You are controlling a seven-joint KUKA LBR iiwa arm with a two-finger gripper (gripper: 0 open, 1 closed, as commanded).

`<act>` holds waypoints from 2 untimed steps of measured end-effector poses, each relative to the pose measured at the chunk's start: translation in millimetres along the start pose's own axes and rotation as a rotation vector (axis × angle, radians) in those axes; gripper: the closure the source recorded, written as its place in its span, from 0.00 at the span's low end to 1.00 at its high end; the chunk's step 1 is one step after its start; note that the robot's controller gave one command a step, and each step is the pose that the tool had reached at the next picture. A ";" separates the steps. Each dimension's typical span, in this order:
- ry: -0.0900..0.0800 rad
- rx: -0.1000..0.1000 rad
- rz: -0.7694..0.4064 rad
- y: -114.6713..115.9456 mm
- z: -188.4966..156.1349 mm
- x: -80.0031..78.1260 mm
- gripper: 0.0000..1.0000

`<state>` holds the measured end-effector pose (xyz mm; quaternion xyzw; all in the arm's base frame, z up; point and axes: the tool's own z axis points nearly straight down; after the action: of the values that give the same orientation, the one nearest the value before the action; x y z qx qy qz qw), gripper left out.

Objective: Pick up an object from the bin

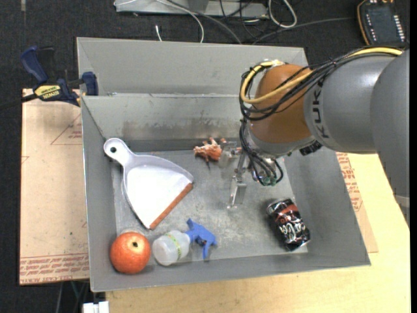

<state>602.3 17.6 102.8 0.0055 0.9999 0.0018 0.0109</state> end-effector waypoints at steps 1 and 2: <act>-0.012 -0.002 0.313 22.6 -46.2 -29.1 0.00; 0.005 -0.001 -0.159 34.0 22.7 69.6 0.00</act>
Offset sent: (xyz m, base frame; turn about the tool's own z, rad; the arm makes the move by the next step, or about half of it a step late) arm -0.0797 0.0369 -0.0328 -0.1720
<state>533.6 52.4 78.7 -0.0740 0.9972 0.0014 0.0084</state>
